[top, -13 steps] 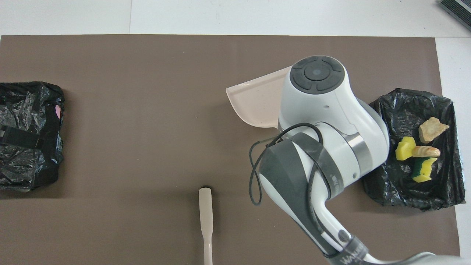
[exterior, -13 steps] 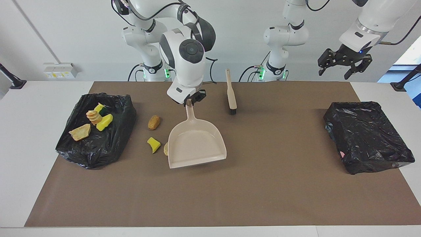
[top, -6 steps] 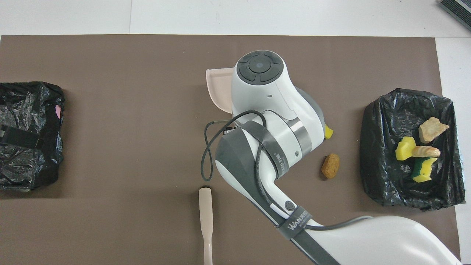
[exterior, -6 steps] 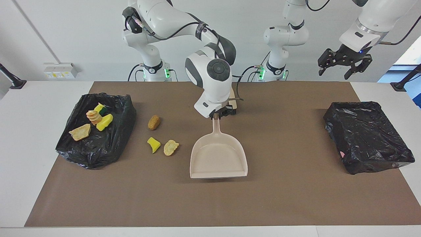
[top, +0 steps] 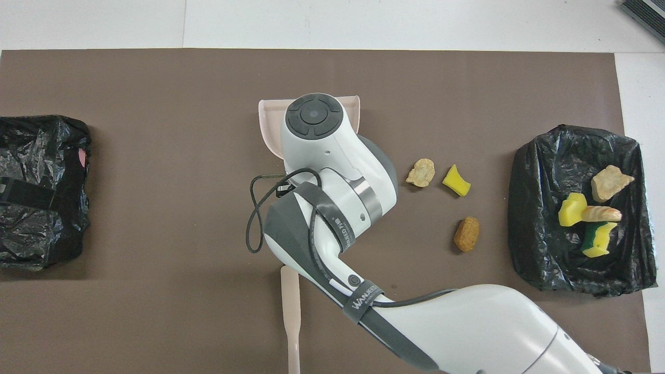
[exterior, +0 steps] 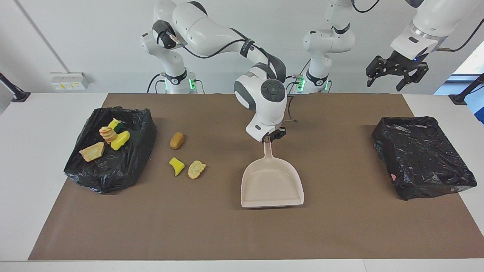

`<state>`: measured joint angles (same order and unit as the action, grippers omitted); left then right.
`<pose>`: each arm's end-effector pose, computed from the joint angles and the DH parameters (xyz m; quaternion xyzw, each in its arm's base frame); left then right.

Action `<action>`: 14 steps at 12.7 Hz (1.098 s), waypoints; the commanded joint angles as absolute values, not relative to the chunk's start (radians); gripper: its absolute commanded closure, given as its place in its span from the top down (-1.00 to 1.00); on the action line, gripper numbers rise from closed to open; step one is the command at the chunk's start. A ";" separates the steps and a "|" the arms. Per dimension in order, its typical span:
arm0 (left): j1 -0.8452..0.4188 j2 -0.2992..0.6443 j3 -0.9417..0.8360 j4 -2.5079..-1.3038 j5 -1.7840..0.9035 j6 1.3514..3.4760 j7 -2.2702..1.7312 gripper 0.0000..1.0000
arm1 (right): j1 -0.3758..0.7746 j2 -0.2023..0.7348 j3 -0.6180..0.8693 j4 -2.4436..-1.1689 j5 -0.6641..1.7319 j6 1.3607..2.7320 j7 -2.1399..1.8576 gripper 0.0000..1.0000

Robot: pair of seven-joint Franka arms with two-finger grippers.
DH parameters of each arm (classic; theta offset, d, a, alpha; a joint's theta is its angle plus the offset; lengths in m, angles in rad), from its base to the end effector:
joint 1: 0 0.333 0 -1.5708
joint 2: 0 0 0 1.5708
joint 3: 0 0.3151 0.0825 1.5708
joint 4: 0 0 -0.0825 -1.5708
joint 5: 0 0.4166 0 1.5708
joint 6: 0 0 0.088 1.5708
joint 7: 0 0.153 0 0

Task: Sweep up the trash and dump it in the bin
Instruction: 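Lower the dustpan onto the table and release it with the right gripper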

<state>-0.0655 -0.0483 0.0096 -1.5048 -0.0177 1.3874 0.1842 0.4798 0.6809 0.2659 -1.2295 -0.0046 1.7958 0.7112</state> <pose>0.5479 -0.0335 0.6225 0.9920 -0.1210 -0.0339 0.0112 0.5802 0.4801 0.3161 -0.9955 0.0067 0.0890 0.0306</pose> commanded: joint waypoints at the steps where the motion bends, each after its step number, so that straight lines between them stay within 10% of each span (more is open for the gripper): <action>1: -0.074 -0.046 0.015 -1.488 -0.002 1.356 0.175 1.00 | 0.491 0.719 0.259 -1.196 0.021 1.806 0.733 -1.00; 8: -0.074 -0.052 0.015 -1.494 -0.002 1.347 0.175 1.00 | 0.489 0.726 0.258 -1.213 0.028 1.813 0.749 -0.91; 9: -0.074 -0.052 0.015 -1.494 -0.002 1.347 0.173 1.00 | 0.489 0.727 0.258 -1.213 0.028 1.822 0.749 -0.20; 10: -0.078 -0.052 0.015 -1.494 -0.002 1.351 0.172 1.00 | 0.488 0.727 0.258 -1.213 0.025 1.825 0.738 0.93; 14: -0.084 -0.051 0.014 -1.494 -0.002 1.368 0.176 1.00 | 0.482 0.690 0.259 -1.215 0.023 1.812 0.736 1.00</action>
